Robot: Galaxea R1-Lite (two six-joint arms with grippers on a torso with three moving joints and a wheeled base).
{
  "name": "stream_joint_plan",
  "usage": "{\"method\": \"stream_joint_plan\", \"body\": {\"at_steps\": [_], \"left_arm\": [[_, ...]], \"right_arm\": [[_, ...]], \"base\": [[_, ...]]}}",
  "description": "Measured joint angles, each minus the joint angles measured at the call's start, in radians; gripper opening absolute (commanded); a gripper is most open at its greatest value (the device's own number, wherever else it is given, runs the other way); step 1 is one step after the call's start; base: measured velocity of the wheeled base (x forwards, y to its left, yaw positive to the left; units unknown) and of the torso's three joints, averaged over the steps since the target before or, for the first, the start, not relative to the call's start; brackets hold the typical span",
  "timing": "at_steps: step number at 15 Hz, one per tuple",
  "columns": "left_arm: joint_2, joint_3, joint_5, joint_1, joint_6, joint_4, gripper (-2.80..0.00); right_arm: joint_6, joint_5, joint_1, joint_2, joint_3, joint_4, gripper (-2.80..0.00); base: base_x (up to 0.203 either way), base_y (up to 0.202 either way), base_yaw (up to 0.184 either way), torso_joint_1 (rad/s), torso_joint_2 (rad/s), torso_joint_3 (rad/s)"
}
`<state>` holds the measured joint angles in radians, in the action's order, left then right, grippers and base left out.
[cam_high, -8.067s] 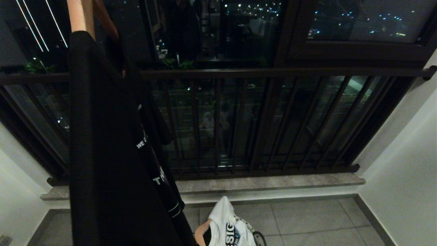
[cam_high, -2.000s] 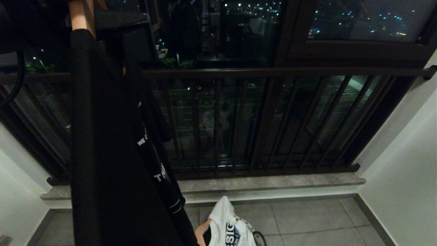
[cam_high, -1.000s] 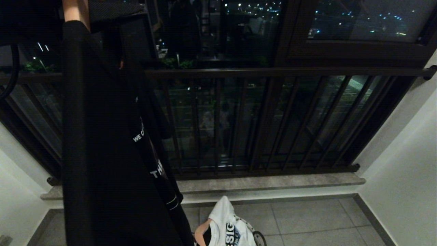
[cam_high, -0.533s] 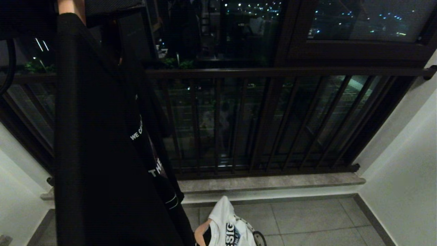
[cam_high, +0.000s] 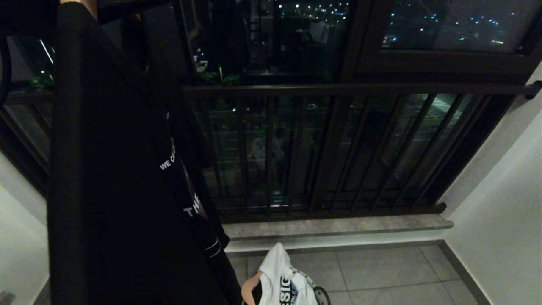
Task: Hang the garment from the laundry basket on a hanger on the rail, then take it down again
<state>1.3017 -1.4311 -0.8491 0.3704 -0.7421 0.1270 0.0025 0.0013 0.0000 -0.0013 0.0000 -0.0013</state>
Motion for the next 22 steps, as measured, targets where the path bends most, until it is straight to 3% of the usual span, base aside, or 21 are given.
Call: {"method": "stream_joint_plan", "body": {"at_steps": [22], "left_arm": [[-0.042, -0.022, -0.002, 0.030, -0.005, -0.006, -2.80]], "right_arm": [[0.000, 0.000, 0.000, 0.000, 0.000, 0.000, -2.80]], "base": [[0.000, 0.000, 0.000, 0.000, 0.00, 0.000]]}}
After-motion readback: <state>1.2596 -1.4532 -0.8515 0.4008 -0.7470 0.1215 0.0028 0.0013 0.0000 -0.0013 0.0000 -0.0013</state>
